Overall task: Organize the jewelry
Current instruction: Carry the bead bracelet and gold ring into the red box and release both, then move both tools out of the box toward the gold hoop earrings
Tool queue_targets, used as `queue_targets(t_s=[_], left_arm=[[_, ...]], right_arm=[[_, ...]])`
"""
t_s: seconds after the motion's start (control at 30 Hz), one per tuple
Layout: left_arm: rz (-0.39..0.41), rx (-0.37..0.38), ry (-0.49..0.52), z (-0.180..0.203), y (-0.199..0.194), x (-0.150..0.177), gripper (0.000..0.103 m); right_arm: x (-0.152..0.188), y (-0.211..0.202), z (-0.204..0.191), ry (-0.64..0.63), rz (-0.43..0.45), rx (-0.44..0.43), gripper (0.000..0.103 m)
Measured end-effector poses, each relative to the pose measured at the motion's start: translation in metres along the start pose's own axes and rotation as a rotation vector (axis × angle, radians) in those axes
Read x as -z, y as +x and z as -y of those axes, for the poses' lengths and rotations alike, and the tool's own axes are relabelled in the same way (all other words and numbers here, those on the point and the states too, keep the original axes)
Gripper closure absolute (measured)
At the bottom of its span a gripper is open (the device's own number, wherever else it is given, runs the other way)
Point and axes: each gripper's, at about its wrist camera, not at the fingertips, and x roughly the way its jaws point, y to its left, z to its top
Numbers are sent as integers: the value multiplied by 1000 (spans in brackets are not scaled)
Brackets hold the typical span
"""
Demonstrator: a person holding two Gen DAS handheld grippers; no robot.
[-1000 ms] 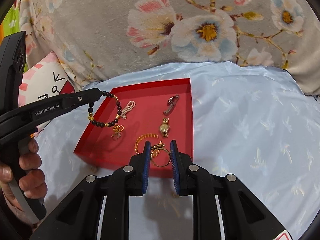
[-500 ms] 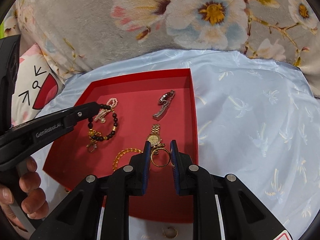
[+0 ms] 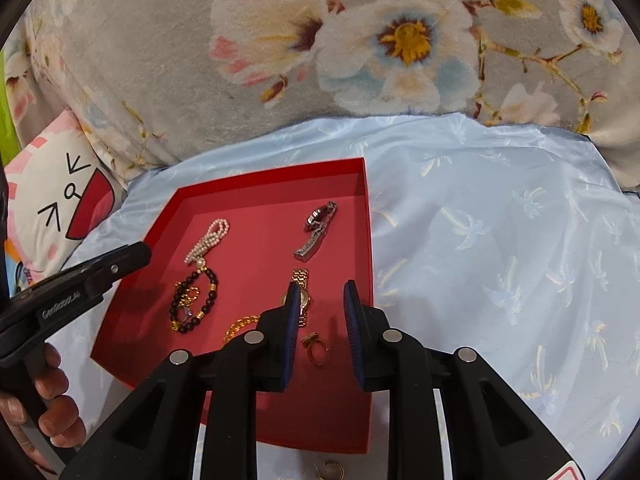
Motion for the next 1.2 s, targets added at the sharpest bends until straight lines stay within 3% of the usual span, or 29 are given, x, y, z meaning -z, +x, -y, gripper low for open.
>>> queue_targets(t_s=[0.23,0.47,0.73,1.2], left_arm=[[40,-18,-2,-17,-45,19,72],[22,-38,-20,-38,-67,57,72],[-50,-56,-8,-38,-56,104,71],[-71,-85,37,-24,-41,118,71]], right_arm=[[12,-33,-2,2,25,-8,80],[59,-58,3,24,0,13,80],[100,-49,8,62,-80,1,80],[113,-42,-2,37,-98,-6,80]])
